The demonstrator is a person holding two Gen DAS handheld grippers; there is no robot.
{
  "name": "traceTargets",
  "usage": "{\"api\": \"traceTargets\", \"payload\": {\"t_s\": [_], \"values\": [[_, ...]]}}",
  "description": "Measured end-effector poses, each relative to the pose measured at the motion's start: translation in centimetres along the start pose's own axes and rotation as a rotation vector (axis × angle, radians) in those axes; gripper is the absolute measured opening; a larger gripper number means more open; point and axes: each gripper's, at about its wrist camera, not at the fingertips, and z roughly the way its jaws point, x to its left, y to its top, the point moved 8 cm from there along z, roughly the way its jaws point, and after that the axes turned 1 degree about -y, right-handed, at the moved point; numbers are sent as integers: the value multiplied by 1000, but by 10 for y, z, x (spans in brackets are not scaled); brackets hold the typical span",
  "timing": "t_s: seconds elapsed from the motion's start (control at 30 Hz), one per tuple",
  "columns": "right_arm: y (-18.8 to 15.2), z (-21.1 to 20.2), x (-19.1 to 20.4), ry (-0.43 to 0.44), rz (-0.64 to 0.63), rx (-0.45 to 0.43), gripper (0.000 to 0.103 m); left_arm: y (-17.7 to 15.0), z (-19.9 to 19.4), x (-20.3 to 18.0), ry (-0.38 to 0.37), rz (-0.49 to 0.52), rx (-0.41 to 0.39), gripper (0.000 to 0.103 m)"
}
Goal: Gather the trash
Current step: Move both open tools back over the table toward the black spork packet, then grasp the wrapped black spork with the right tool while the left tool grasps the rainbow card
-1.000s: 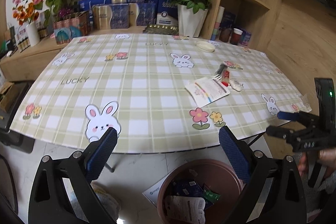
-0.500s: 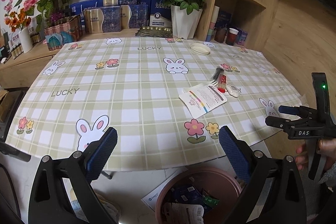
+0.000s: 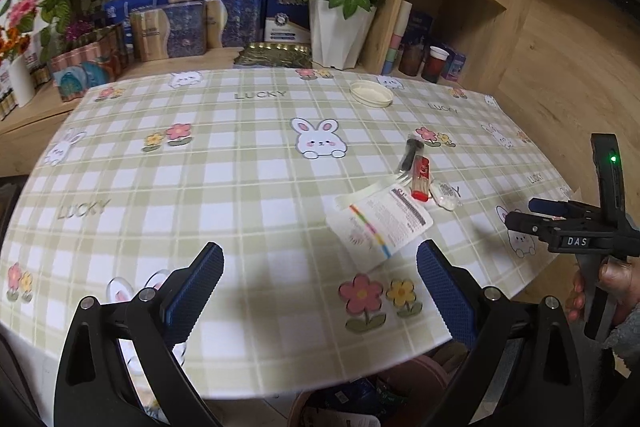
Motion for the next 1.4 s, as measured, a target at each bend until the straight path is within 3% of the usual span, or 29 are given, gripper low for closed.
{"api": "traceTargets", "payload": {"t_s": [0.4,0.6,0.73,0.9,1.07,1.13,1.23,1.4], "values": [[47,51,-15,4,28,49,97,32,69,-20,-63,34,63,87],[84,90,-2,61,83,82,96,44,88,-15,-66,15,70,84],[102,115,13,73,74,119,80,49,93,-8,-62,0,67,84],[108,138,27,26,42,175,65,50,97,4,-55,-28,68,82],[116,147,38,-25,-26,162,52,49,101,10,-53,-38,76,80],[118,150,44,-49,-75,153,33,48,102,11,-54,-40,80,80],[121,152,47,-54,-121,140,19,47,104,11,-56,-40,83,79],[127,139,46,35,-82,83,15,46,105,9,-59,-27,90,77]]}}
